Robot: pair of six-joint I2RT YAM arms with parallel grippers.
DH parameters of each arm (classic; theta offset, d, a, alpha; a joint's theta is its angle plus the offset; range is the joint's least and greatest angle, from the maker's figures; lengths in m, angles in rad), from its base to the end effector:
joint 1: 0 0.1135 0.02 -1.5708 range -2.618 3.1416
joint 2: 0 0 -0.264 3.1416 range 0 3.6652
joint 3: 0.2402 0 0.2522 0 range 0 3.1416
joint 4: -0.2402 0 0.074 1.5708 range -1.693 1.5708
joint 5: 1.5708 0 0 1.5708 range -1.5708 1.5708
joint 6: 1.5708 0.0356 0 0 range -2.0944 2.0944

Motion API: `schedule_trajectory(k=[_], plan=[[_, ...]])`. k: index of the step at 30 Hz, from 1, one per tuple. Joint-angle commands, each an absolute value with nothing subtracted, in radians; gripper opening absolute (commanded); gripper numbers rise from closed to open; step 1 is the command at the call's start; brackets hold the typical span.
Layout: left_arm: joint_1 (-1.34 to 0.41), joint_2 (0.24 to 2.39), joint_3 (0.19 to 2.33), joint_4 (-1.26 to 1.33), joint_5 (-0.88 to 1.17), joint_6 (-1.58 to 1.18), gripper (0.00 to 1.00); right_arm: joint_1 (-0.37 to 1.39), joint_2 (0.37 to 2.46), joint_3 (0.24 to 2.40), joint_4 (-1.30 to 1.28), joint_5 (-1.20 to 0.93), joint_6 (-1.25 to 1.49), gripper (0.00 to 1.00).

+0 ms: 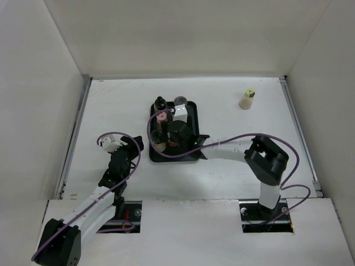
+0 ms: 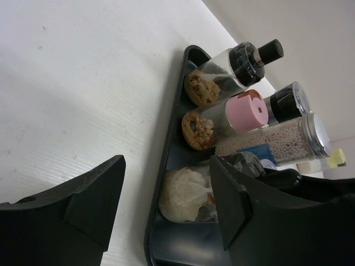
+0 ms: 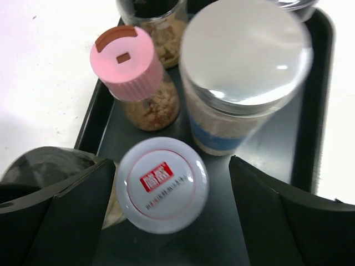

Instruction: Organize the condiment bottles

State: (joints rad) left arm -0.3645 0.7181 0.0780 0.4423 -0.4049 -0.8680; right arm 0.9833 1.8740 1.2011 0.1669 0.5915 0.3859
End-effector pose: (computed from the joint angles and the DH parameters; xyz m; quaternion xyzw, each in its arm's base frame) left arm 0.1527 -0.0433 0.1680 -0.3122 0.7020 -0.2319 0.5966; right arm 0.2484 0.3372 0.2095 -0.1011 0.8312 0.1125 0.5350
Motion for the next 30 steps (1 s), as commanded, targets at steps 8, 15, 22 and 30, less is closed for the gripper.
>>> schedule_trajectory(k=[8, 15, 22, 30], plan=[[-0.358, 0.716, 0.072, 0.495, -0.391, -0.874, 0.60, 0.889, 1.530, 1.000, 0.193, 0.620, 0.387, 0.63], [-0.363, 0.738, 0.077, 0.499, -0.396, -0.874, 0.60, 0.512, 1.497, 0.962, 0.201, 0.536, 0.341, 0.33], [-0.358, 0.733, 0.074, 0.502, -0.397, -0.874, 0.61, 0.202, 1.705, 1.230, 0.144, 0.508, 0.250, 0.88], [-0.366, 0.764, 0.080, 0.522, -0.400, -0.868, 0.61, 0.088, 1.973, 1.537, -0.008, 0.405, 0.196, 0.91]])
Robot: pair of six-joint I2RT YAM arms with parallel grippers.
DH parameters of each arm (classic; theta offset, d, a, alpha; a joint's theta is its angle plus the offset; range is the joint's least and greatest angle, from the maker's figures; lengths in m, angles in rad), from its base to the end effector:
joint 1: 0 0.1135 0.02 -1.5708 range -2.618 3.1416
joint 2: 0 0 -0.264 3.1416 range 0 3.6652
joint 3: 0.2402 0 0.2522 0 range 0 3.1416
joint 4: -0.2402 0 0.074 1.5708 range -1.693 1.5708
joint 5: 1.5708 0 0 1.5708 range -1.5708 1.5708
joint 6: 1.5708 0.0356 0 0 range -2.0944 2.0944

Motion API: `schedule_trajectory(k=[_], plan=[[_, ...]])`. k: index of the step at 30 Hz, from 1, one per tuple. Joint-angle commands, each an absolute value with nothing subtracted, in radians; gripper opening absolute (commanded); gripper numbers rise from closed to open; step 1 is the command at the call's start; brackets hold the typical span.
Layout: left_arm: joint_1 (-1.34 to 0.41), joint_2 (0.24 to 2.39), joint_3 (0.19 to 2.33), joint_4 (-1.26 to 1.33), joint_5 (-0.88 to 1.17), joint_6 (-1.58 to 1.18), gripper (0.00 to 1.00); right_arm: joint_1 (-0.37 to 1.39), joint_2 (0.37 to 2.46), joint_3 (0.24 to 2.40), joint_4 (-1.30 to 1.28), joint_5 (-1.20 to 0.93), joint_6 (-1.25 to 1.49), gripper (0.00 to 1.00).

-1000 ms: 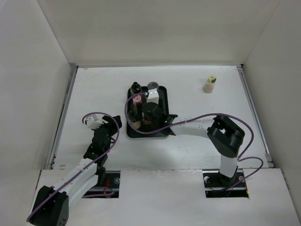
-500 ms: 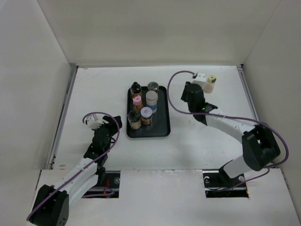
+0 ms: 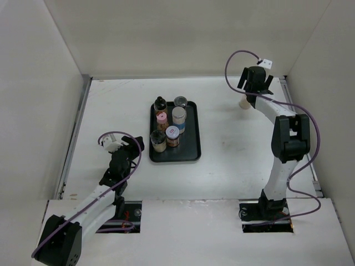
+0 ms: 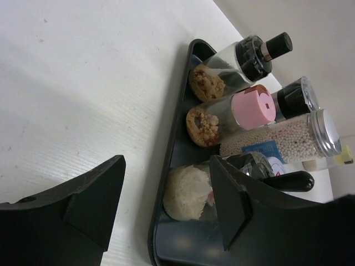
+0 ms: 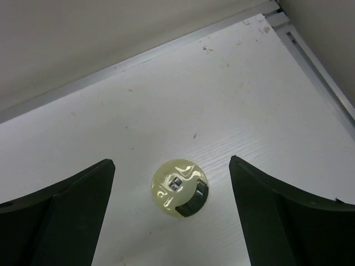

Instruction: Organize the condiment bottles

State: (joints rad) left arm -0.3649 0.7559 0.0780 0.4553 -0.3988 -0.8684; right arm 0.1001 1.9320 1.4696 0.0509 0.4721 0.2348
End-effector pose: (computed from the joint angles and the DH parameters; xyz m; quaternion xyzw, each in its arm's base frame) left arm 0.1549 -0.0444 0.1641 -0.3105 0.7109 -0.2276 0.5886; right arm 0.4555 0.0295 0.2626 0.1826 0.8030 -0.1042 0.5577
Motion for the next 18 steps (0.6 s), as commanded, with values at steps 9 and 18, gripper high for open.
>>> schedule_trajectory(k=[9, 18], plan=[[-0.375, 0.787, 0.084, 0.535, -0.405, -0.865, 0.61, 0.068, 2.025, 1.566, -0.041, 0.344, 0.209, 0.80], [-0.375, 0.785, 0.084, 0.532, -0.411, -0.864, 0.61, 0.090, 1.944, 1.484, 0.011, 0.403, 0.222, 0.42]])
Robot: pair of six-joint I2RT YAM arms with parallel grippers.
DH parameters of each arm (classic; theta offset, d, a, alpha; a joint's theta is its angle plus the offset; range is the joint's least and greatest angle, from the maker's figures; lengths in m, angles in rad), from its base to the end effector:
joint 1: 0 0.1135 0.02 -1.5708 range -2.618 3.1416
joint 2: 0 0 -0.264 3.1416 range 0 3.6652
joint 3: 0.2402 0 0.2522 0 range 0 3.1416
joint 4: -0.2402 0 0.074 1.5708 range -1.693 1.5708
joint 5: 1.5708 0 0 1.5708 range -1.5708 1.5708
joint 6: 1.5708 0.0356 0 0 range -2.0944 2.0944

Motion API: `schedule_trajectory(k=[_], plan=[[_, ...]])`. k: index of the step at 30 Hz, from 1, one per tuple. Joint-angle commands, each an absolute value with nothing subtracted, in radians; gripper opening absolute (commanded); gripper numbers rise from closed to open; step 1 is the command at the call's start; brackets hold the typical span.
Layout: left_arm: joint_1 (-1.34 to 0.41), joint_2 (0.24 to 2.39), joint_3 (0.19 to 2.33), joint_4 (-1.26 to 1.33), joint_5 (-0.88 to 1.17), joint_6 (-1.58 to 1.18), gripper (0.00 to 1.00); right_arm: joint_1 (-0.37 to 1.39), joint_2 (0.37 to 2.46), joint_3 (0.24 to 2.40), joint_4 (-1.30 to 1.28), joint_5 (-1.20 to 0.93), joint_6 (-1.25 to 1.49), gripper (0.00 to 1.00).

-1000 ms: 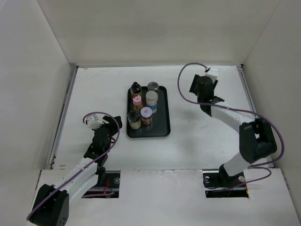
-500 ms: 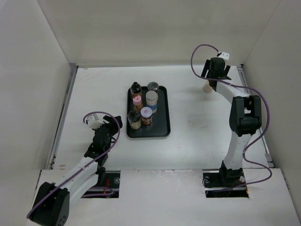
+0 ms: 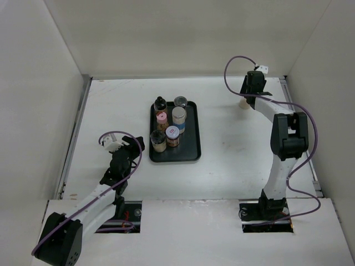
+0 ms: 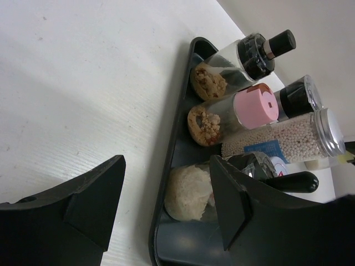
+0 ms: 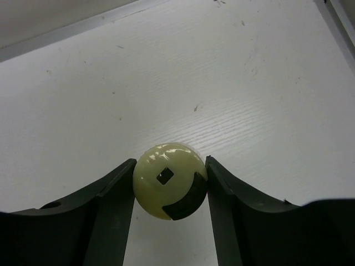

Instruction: Organize the condiment bottles

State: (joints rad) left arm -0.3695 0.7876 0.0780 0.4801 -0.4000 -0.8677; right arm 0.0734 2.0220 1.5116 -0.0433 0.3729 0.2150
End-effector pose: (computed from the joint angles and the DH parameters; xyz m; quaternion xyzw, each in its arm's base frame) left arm 0.1567 -0.0458 0.1622 -0.3089 0.7137 -0.2264 0.5865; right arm 0.4690 0.0215 0.2274 0.1508 0.8498 -0.0915 0.4968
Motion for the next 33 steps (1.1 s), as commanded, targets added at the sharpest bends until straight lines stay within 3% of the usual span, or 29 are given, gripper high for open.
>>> schedule_trajectory(k=[1, 7, 15, 20, 26, 30, 33], plan=[[-0.375, 0.785, 0.086, 0.531, -0.411, -0.864, 0.61, 0.099, 1.912, 1.461, 0.027, 0.410, 0.225, 0.42], [-0.366, 0.784, 0.086, 0.528, -0.413, -0.868, 0.61, 0.214, 1.634, 1.228, 0.081, 0.411, 0.302, 0.41], [-0.361, 0.765, 0.081, 0.523, -0.397, -0.876, 0.63, 0.582, 1.396, 0.971, 0.121, 0.425, 0.388, 0.42], [-0.344, 0.735, 0.087, 0.477, -0.405, -0.877, 0.64, 0.761, 1.423, 0.950, 0.164, 0.451, 0.407, 0.42], [-0.309, 0.667, 0.104, 0.371, -0.413, -0.884, 0.65, 0.831, 1.557, 0.957, 0.218, 0.471, 0.402, 0.43], [-0.297, 0.643, 0.126, 0.293, -0.413, -0.899, 0.65, 0.864, 1.630, 0.950, 0.259, 0.512, 0.385, 0.52], [-0.295, 0.656, 0.152, 0.246, -0.414, -0.902, 0.66, 0.883, 1.652, 0.942, 0.273, 0.529, 0.380, 0.63]])
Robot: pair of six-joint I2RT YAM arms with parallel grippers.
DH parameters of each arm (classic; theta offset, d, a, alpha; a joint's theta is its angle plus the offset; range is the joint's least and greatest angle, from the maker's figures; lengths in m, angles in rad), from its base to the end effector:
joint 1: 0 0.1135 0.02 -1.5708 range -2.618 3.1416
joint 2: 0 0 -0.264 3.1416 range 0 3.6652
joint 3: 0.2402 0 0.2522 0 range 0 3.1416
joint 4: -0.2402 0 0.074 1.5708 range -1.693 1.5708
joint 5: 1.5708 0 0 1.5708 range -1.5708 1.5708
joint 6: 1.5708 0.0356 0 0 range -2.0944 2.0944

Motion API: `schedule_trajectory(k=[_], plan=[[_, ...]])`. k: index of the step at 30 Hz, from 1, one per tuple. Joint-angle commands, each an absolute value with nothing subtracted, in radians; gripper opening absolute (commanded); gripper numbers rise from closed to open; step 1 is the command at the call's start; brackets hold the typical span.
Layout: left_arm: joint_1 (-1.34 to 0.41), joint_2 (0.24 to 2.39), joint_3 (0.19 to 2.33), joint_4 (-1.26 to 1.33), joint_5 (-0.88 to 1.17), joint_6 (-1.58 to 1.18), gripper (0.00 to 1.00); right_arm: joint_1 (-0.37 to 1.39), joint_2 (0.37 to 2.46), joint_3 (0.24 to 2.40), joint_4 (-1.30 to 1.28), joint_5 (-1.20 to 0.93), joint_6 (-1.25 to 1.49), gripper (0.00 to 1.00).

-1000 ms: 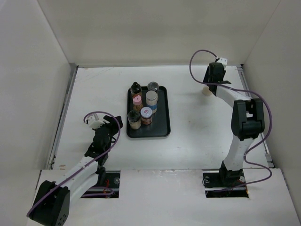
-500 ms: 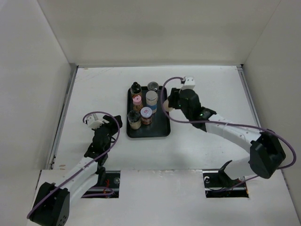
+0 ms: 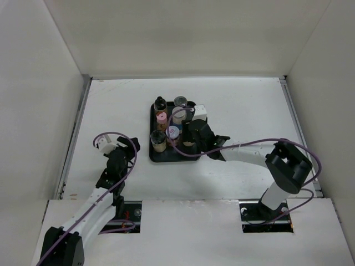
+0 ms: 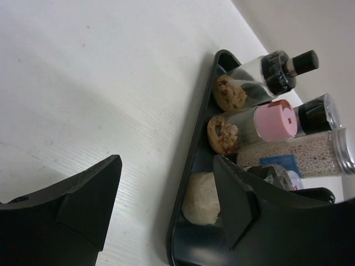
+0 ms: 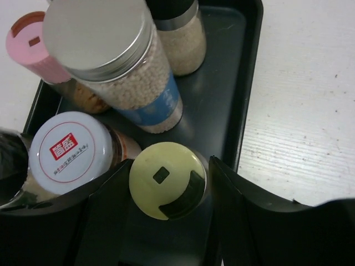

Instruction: Organize the condiment bottles

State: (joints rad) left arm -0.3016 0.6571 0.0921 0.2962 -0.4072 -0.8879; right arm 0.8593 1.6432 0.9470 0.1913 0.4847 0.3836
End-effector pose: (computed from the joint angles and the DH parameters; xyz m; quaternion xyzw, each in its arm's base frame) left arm 0.1501 -0.0319 0.1659 -0.3424 0.7104 -0.1993 0.5817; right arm 0.2462 0.2602 0.2147 -0.0785 0.8413 0.1191 0.5214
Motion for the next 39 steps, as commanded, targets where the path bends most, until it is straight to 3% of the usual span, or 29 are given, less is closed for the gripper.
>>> schedule_trajectory(k=[1, 6, 18, 28, 39], plan=[[-0.294, 0.666, 0.155, 0.232, -0.414, -0.907, 0.66, 0.887, 1.651, 0.939, 0.278, 0.528, 0.380, 0.69], [-0.282, 0.704, 0.170, 0.175, -0.408, -0.946, 0.66, 0.903, 1.573, 0.905, 0.293, 0.540, 0.380, 0.99], [-0.255, 0.678, 0.256, 0.054, -0.387, -0.914, 0.68, 0.895, 1.172, 0.672, 0.282, 0.659, 0.419, 1.00], [-0.288, 0.638, 0.256, 0.018, -0.387, -0.891, 0.66, 0.779, 0.855, 0.384, 0.262, 0.745, 0.508, 1.00], [-0.346, 0.706, 0.261, 0.063, -0.387, -0.870, 0.66, 0.696, 0.862, 0.356, 0.218, 0.724, 0.565, 1.00]])
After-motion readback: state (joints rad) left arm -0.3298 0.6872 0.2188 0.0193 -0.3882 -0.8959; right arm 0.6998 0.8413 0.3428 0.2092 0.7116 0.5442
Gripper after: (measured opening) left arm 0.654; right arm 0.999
